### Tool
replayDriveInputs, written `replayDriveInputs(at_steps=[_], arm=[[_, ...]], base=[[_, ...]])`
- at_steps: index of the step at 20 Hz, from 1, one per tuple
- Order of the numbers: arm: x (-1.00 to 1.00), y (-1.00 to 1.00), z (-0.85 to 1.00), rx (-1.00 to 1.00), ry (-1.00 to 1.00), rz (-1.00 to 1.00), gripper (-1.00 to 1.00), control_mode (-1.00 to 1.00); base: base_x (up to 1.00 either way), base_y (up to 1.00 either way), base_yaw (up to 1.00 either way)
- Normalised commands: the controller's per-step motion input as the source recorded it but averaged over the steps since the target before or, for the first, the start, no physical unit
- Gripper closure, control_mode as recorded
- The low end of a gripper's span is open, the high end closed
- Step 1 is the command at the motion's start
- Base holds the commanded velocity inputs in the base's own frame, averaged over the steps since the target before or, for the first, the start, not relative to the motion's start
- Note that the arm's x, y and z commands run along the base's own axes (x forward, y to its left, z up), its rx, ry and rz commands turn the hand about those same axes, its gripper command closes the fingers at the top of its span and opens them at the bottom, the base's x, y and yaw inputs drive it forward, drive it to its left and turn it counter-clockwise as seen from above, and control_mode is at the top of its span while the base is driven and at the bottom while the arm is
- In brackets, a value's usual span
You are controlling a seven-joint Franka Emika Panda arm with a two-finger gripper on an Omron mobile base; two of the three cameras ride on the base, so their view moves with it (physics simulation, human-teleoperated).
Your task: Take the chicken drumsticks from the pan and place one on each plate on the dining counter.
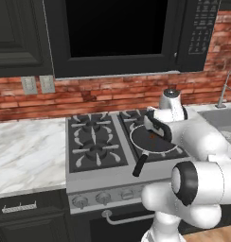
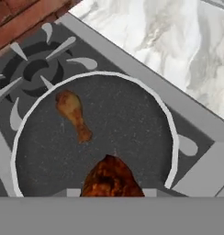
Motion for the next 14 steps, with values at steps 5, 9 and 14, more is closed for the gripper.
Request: replayDriveInputs(at_steps=[5,9,14], arm=[[-1.0,0.0,0.74,0.23,-0.16,-0.29,1.0,-1.0],[-0.96,0.0,0.39,0.27,0.09,-0.17,1.0,-1.0],[-0.45,0.0,0.01,0.14,0.21,-0.13,1.0,-1.0]], base=[[0.0,0.0,0.0],[0.0,0.0,0.0],[0.0,0.0,0.0]])
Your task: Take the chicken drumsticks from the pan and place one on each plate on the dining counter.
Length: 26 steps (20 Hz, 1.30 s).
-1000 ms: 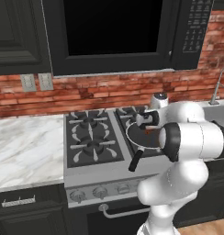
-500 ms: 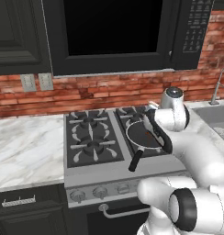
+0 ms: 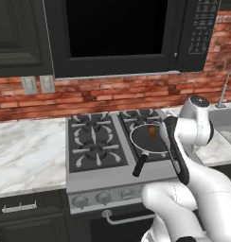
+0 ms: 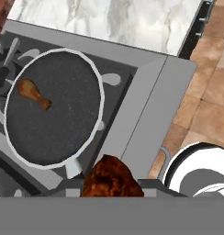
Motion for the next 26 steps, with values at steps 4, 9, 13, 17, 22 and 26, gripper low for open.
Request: replayDriveInputs(at_steps=[4,9,13,17,22,26], arm=[[0.0,0.0,0.0,0.0,0.09,-0.12,1.0,-1.0],[0.07,0.03,0.0,-0.02,0.07,-0.01,1.0,-1.0],[0.21,0.15,-0.01,-0.05,0.14,-0.01,1.0,-1.0],[0.02,0.05,-0.02,-0.02,0.02,-0.02,1.0,1.0],[0.0,0.0,0.0,0.0,0.0,0.0,1.0,1.0],[0.0,0.0,0.0,0.0,0.0,0.0,1.0,1.0]], base=[[0.0,0.0,0.0],[0.0,0.0,0.0],[0.0,0.0,0.0],[0.0,0.01,-0.01],[-0.27,0.01,-0.07],[-0.54,0.0,-0.13]])
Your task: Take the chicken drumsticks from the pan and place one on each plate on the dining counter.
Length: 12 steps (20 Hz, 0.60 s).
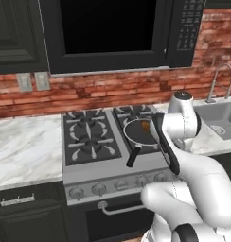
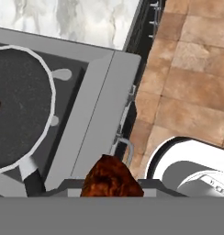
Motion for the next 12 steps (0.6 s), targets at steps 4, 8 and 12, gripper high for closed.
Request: replayDriveInputs(at_steps=[4,8,12], arm=[[0.0,0.0,0.0,0.0,0.0,0.0,1.0,1.0],[0.0,0.0,0.0,0.0,0.0,0.0,1.0,1.0],[0.0,0.0,0.0,0.0,0.0,0.0,1.0,1.0]], base=[[-0.44,0.0,-0.3],[-0.33,0.0,-0.37],[-0.24,0.0,-0.45]])
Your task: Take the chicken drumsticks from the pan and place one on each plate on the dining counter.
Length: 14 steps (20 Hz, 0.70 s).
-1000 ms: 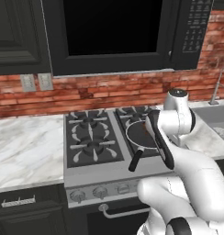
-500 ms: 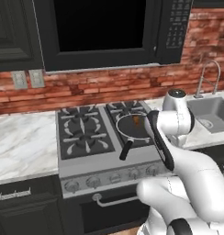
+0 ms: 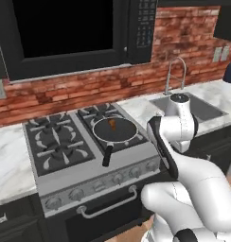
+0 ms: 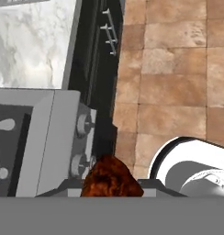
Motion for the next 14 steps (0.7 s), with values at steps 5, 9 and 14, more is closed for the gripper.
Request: replayDriveInputs(at_steps=[5,9,14], arm=[[0.0,0.0,0.0,0.0,0.0,0.0,1.0,1.0],[0.0,0.0,0.0,0.0,0.0,0.0,1.0,1.0],[0.0,0.0,0.0,0.0,0.0,0.0,1.0,1.0]], base=[[-0.17,0.0,-0.53],[-0.18,0.0,-0.57],[-0.15,0.02,-0.59]])
